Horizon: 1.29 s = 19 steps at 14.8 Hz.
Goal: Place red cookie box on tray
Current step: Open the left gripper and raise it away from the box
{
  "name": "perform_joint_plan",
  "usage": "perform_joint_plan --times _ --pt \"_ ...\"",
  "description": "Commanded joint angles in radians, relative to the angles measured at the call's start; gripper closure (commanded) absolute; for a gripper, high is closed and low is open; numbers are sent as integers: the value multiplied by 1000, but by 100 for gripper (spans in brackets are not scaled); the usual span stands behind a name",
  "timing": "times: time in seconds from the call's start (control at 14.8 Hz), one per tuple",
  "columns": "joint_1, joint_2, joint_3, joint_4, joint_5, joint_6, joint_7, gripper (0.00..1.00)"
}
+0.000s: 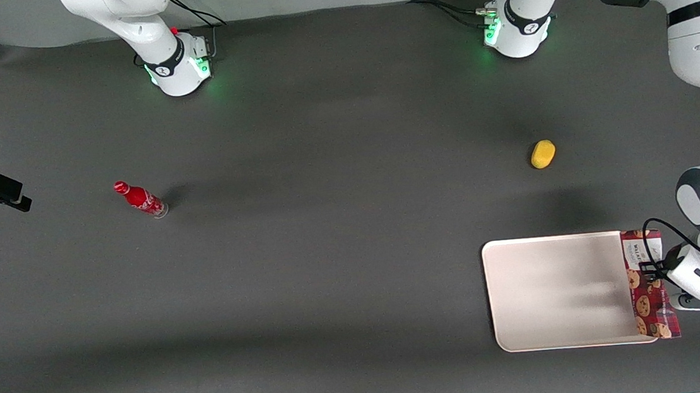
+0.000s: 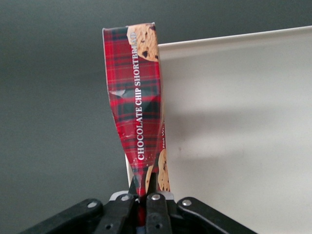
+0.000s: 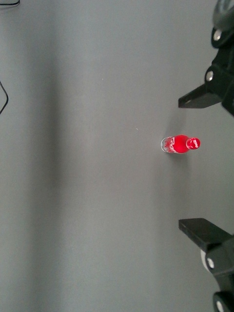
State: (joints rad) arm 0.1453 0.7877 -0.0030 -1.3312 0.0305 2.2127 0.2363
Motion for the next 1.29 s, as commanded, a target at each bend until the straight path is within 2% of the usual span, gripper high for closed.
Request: perform_joint_plan --times 0.0,0.27,0.54,0.88,1.02,1.22 --pt "0 19 2 44 -4 -8 43 0" --pt "2 2 2 46 -1 -50 57 0" --pt "-6 -80 2 148 -7 -362 46 0" --pt "-44 -305 -2 153 -6 -637 -75 0" --pt "-47 -411 -32 129 -3 -762 -156 0" --pt "-46 -586 -113 -20 2 -840 -274 0"
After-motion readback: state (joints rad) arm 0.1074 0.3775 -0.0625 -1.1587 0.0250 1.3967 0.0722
